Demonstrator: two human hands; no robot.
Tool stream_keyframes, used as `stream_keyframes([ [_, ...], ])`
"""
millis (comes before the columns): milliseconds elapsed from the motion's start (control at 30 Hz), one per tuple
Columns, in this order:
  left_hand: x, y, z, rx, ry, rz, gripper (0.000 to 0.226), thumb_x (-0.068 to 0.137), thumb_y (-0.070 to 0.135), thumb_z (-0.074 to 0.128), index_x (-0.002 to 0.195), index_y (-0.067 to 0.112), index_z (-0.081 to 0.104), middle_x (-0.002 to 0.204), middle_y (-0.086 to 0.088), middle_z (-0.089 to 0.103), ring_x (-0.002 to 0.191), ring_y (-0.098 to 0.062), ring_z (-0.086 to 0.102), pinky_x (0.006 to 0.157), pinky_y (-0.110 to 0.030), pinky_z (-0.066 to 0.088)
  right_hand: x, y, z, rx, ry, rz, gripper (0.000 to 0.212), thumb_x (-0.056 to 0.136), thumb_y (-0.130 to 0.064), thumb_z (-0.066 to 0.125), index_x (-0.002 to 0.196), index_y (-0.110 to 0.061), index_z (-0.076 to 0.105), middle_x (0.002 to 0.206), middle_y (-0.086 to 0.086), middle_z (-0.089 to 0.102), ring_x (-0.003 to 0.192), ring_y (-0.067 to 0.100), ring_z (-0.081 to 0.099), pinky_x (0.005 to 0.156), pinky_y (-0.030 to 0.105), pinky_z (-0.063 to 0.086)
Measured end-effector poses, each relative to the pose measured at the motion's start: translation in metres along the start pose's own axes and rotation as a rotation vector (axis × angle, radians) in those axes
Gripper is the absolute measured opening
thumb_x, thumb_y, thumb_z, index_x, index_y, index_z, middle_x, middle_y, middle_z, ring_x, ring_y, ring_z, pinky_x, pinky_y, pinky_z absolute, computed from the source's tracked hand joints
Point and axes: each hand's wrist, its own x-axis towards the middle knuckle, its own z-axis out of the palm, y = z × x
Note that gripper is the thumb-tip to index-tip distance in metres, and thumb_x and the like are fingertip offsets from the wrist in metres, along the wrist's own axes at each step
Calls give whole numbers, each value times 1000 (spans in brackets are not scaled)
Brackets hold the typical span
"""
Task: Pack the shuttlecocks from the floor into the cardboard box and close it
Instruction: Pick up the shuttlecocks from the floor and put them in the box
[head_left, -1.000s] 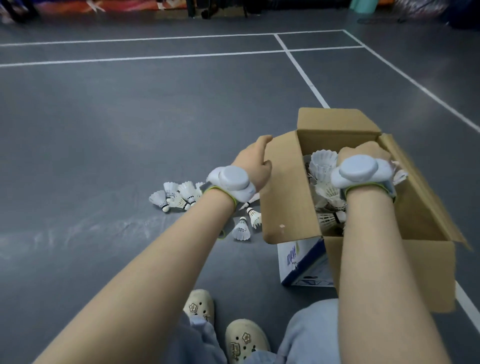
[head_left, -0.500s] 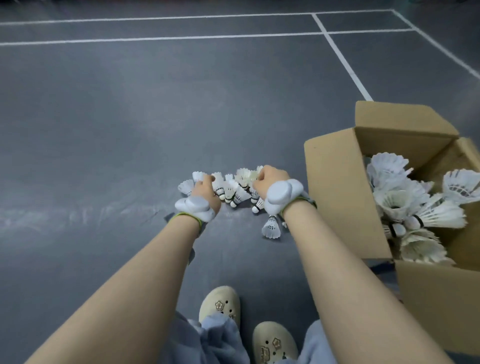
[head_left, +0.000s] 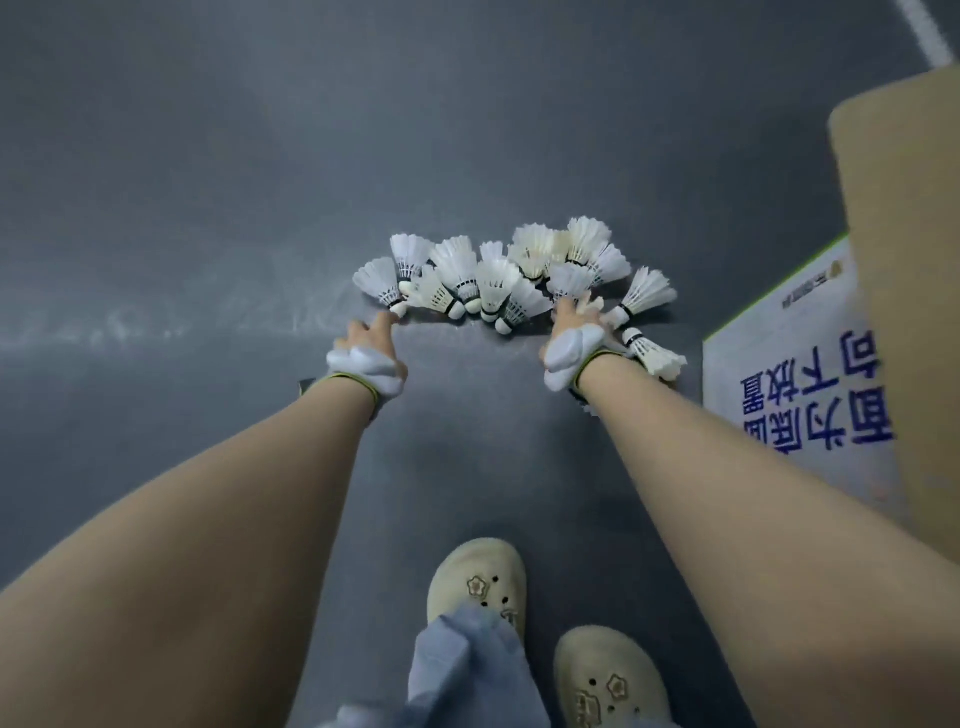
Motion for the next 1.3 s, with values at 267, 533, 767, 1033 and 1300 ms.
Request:
stream_keyframes([
  [267, 70, 22, 27, -86, 216, 198, 60, 82, 13, 55, 135, 31, 34, 140, -3, 32, 127, -31, 31, 85, -36, 38, 33, -31, 51, -133, -3, -447, 48, 84, -17, 47, 129, -33, 44, 137, 3, 41, 129, 33, 35, 97, 52, 29],
  [533, 116, 36, 29, -126, 237, 190, 55, 90, 43, 51, 139, 34, 29, 146, -4, 31, 135, -25, 31, 100, -42, 33, 58, -46, 69, -277, 45, -473, 75, 75, -20, 54, 138, -46, 25, 142, 4, 29, 132, 40, 23, 92, 62, 27],
  [767, 145, 38, 35, -63, 280, 208, 50, 90, 42, 49, 135, 27, 34, 136, -10, 38, 123, -35, 36, 92, -41, 36, 72, -61, 70, -275, -11, -442, 77, 76, -16, 58, 141, -42, 24, 150, 5, 16, 133, 43, 20, 97, 63, 30],
  [1033, 146, 30, 30, 19, 245, 93, 51, 90, 60, 35, 135, 36, 33, 140, -10, 36, 130, -35, 30, 93, -46, 35, 82, -69, 65, -246, -75, -373, 65, 80, -16, 56, 137, -37, 32, 146, 8, 18, 137, 42, 15, 97, 73, 21],
  [1300, 174, 16, 31, 147, 14, 227, 61, 88, 64, 9, 142, 38, 22, 155, 0, 22, 144, -36, 16, 116, -55, 0, 84, -63, 71, -286, -13, -380, 51, 86, -16, 46, 132, -38, 39, 146, 6, 20, 135, 42, 15, 98, 74, 19],
])
